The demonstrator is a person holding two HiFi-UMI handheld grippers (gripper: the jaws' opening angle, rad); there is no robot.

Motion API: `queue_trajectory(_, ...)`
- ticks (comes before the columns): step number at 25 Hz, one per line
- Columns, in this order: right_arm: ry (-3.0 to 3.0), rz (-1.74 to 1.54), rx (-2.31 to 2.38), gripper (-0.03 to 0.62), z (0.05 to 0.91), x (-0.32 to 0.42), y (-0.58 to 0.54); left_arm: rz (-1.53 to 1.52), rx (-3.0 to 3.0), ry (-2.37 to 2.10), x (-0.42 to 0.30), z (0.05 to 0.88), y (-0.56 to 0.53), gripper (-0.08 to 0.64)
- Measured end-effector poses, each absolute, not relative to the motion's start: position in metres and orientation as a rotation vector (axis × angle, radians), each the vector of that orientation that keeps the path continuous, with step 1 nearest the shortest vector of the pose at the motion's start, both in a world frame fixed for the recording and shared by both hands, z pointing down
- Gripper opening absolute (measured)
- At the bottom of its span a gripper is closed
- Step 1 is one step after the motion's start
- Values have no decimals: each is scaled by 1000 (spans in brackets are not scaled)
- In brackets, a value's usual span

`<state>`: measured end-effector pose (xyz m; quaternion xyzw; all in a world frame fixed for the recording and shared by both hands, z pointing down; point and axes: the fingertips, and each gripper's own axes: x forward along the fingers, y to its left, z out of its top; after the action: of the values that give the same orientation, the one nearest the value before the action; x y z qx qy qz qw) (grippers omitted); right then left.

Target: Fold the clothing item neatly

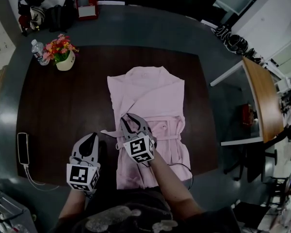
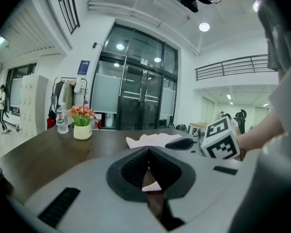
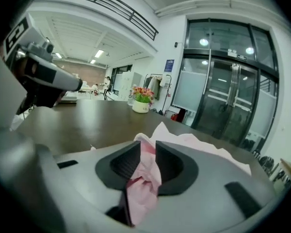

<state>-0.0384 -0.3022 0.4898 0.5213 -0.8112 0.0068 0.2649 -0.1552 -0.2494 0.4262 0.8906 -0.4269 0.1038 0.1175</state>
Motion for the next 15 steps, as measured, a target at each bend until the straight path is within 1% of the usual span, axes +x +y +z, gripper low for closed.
queue_trajectory(4,-2229,18,1537,71,458,-15,-307,293,2602,-1264,-162,426,-254,9)
queue_trajectory(8,-2351,-21,1457,71,430,-23,-298,283,2584,-1293,-173,429,-261,9)
queue_trajectory(12,-2301,-60,1388,71,442,-33,-293,286,2567,-1301,-178,434,-267,9)
queue_trajectory(15,-2199,48,1499,71,461,-18,-309,286,2572,-1295,-177,434,-271,9)
